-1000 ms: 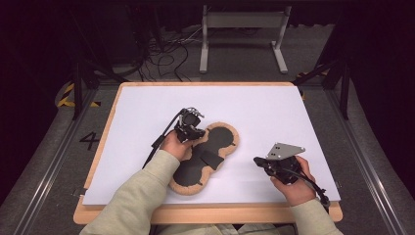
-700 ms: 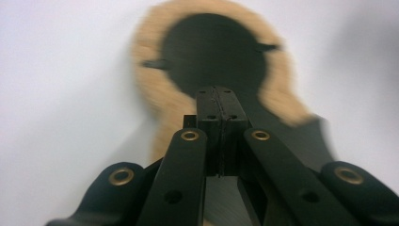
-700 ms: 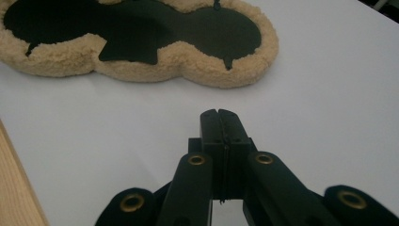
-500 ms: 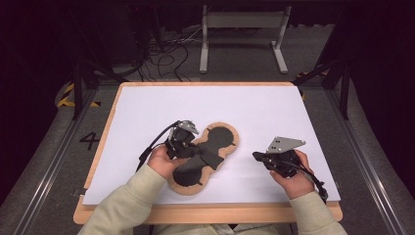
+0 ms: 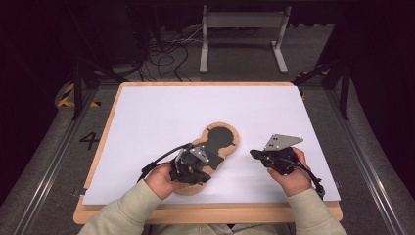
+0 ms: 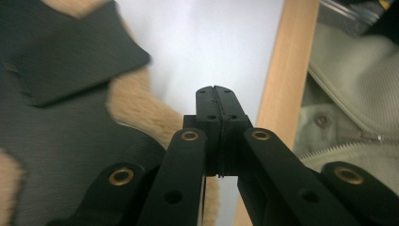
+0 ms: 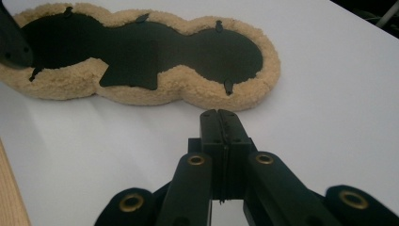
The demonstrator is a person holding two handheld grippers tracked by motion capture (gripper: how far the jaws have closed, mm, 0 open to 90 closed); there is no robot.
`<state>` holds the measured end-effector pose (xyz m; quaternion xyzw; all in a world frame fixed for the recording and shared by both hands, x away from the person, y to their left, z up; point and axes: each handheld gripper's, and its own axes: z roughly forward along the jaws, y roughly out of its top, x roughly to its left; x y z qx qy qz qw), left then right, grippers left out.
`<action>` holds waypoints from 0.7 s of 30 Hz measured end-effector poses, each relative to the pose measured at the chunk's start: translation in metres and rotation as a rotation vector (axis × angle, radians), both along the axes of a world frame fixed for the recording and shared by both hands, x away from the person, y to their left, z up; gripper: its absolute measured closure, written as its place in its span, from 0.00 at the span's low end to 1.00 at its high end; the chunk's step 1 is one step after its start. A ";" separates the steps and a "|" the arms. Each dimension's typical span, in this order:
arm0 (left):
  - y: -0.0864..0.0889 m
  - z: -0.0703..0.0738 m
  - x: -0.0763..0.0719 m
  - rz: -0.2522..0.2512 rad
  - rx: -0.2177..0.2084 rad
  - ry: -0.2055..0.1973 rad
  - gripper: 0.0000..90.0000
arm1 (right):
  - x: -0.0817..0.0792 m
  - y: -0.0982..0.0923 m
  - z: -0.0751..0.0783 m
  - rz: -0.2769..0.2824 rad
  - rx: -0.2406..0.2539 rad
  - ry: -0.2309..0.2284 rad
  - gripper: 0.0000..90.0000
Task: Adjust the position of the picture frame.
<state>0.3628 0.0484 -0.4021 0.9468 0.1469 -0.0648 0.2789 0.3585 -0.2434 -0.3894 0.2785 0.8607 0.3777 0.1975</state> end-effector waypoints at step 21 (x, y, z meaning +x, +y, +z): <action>-0.008 -0.021 -0.008 -0.017 0.184 0.021 1.00 | 0.009 0.012 -0.002 0.031 0.017 0.012 0.98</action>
